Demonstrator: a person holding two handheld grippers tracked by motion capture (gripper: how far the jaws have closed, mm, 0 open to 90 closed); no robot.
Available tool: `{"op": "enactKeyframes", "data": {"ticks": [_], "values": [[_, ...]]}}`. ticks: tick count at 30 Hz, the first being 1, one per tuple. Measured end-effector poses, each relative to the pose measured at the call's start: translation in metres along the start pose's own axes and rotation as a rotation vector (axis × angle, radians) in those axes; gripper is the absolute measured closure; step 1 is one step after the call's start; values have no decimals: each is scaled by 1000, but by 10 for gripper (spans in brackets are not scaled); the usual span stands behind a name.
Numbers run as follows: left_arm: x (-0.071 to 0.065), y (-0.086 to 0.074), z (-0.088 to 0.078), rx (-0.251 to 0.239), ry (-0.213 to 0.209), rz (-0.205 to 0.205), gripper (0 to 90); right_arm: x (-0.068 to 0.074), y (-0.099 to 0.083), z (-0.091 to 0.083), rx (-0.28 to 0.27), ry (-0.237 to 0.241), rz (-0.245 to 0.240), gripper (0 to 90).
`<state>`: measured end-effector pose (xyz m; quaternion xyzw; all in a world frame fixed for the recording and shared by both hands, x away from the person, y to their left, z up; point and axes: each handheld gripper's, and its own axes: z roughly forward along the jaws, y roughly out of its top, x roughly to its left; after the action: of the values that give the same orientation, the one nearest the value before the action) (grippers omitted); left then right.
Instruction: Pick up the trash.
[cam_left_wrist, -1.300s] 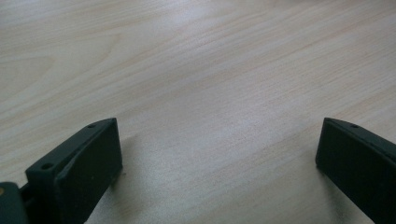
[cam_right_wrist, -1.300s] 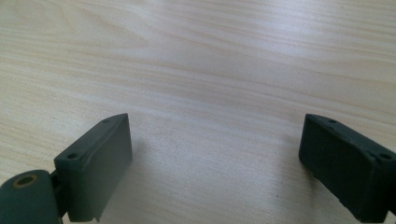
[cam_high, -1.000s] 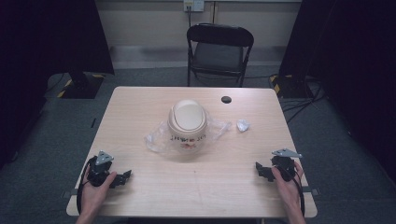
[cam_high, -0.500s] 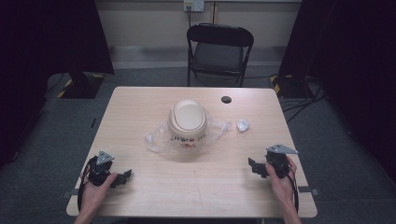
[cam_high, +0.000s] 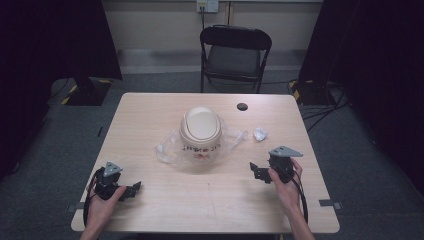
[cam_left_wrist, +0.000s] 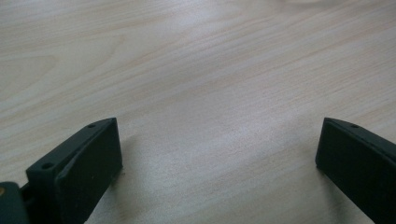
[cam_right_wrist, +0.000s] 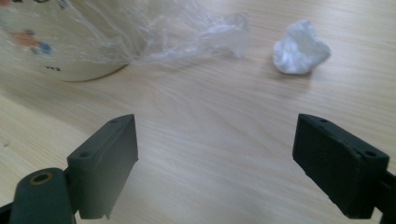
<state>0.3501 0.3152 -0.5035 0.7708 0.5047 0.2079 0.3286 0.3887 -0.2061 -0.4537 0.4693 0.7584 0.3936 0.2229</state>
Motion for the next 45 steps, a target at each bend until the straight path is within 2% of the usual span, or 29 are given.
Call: {"op": "enactKeyframes", "data": {"ticks": [6, 7, 8, 9, 13, 14, 18, 19, 20, 21, 23, 26, 27, 30, 34, 36, 45], "values": [[0, 0, 0, 1, -1, 0, 0, 13, 16, 6, -19, 40, -16, 138], [0, 0, 0, 0, 0, 0, 0, 18, 25, 8, -28, 56, -19, 138], [0, 0, 0, 0, 0, 0, 0, 18, 25, 8, -28, 56, -19, 138], [0, 0, 0, 1, 0, 0, 0, 23, 34, 9, -38, 72, -26, 138], [0, 0, 0, 0, 0, 0, 0, 34, 52, 12, -56, 98, -48, 137], [0, 0, 0, 0, 0, 0, 0, 34, 52, 12, -56, 98, -48, 137], [0, 0, 0, 1, 0, 0, 0, 44, 70, 19, -72, 126, -63, 137], [0, 0, 0, 0, -1, -1, 0, 47, 80, 22, -77, 139, -72, 138], [0, 0, 0, 0, -1, -1, 0, 47, 80, 22, -77, 139, -72, 138], [0, 0, 0, 1, 0, 1, 0, 54, 92, 25, -69, 147, -99, 138], [0, 0, 0, 1, 1, 1, 0, 59, 101, 26, -65, 149, -122, 139], [0, 0, 0, 0, 0, -1, 0, 64, 111, 28, -72, 159, -136, 139], [0, 0, 0, 1, 1, 1, 0, 69, 121, 31, -76, 166, -149, 139], [0, 0, 0, 0, 0, -1, 0, 73, 131, 36, -80, 179, -152, 139], [0, 0, 0, 0, 0, 0, 0, 77, 138, 44, -88, 197, -151, 140], [0, 0, 0, 0, 0, -1, 0, 78, 140, 48, -78, 198, -159, 138], [0, 0, 0, 0, 0, 0, 0, 76, 138, 72, -38, 202, -144, 132]]}}
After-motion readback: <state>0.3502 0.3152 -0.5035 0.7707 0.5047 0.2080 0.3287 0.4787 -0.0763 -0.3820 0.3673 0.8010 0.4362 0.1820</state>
